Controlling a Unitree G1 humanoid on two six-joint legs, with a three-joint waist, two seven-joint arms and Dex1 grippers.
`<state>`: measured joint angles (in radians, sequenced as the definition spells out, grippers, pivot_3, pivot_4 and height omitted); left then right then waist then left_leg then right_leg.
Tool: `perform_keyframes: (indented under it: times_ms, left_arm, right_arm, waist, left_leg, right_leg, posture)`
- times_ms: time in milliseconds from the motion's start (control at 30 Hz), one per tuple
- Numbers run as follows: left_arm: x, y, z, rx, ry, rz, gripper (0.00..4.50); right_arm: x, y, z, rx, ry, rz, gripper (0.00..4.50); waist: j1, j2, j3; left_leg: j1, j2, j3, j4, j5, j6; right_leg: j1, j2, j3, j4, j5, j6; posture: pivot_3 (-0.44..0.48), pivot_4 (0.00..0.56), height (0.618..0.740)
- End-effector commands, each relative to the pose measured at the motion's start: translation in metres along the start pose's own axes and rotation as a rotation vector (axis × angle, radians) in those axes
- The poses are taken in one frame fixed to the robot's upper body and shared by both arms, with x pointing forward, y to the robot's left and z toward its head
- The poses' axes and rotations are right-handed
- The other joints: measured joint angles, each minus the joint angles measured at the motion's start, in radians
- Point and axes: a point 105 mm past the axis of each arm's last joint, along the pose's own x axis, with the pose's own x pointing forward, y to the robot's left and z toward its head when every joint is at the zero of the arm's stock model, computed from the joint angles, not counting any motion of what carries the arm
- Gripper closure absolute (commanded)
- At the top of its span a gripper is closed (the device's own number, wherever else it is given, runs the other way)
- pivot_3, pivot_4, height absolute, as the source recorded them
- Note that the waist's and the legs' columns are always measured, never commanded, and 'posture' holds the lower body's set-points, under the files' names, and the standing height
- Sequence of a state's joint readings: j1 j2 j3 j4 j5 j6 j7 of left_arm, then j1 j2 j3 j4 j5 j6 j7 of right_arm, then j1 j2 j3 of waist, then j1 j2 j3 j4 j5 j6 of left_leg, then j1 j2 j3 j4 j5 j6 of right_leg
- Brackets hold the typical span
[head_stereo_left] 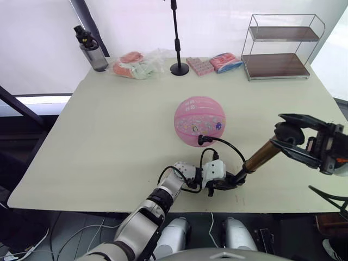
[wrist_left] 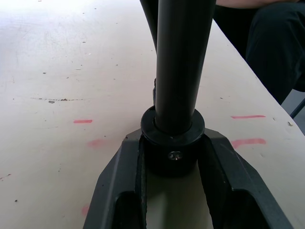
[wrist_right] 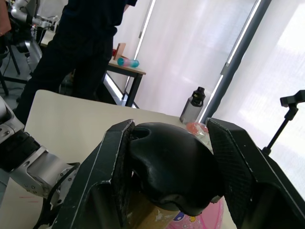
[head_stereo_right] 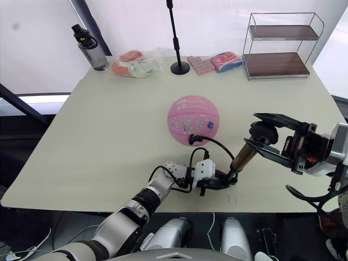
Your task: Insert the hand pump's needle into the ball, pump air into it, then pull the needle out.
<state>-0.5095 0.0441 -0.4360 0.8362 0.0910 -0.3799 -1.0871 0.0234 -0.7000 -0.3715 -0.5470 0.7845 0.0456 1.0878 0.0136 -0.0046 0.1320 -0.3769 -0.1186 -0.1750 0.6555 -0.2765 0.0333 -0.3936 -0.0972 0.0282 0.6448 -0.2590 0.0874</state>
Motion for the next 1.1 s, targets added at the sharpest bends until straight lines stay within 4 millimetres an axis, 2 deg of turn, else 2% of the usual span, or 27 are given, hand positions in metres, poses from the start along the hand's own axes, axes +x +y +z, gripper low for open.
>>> perform_keyframes:
  times_ms: [33, 467, 633, 833, 1100]
  left_arm:
    - [-0.004, -0.020, -0.033, -0.114, 0.093, -0.036, 3.41]
    - [-0.004, -0.019, -0.034, -0.113, 0.096, -0.032, 3.41]
    - [-0.004, -0.018, -0.033, -0.113, 0.096, -0.029, 3.41]
    - [-0.004, -0.017, -0.032, -0.106, 0.097, -0.031, 3.41]
    - [-0.002, -0.013, -0.028, -0.080, 0.095, -0.024, 3.41]
  right_arm:
    - [0.002, 0.016, -0.018, 0.058, 0.027, 0.059, 2.40]
    - [-0.003, 0.049, -0.072, 0.172, 0.079, 0.089, 2.40]
    - [-0.009, 0.069, -0.093, 0.209, 0.114, 0.111, 2.40]
    - [-0.011, 0.081, -0.106, 0.218, 0.145, 0.133, 2.40]
    - [-0.015, 0.088, -0.120, 0.198, 0.197, 0.176, 2.40]
  waist:
    - [0.000, -0.001, -0.001]
    - [0.000, -0.007, -0.013]
    - [0.001, -0.009, -0.013]
    - [0.001, -0.009, -0.014]
    - [0.002, -0.010, -0.015]
  left_leg:
    - [0.000, 0.000, 0.000, 0.000, 0.000, 0.000]
    - [0.002, 0.000, 0.000, 0.000, 0.000, 0.000]
    - [0.016, 0.000, 0.000, -0.004, -0.003, 0.004]
    - [0.017, 0.001, -0.001, -0.004, -0.003, 0.004]
    - [0.017, 0.001, -0.001, -0.004, -0.003, 0.004]
  right_leg:
    - [0.000, 0.000, 0.000, 0.000, 0.000, 0.000]
    - [0.001, 0.001, 0.000, 0.000, 0.000, 0.000]
    - [0.014, 0.001, 0.000, -0.003, -0.001, 0.000]
    - [0.015, 0.002, 0.000, -0.003, -0.001, 0.000]
    - [0.015, 0.002, 0.000, -0.003, -0.001, 0.000]
  posture:
    - [0.000, 0.150, 0.736]
    - [0.000, 0.150, 0.736]
    - [0.000, 0.150, 0.736]
    - [0.000, 0.150, 0.736]
    - [0.000, 0.150, 0.736]
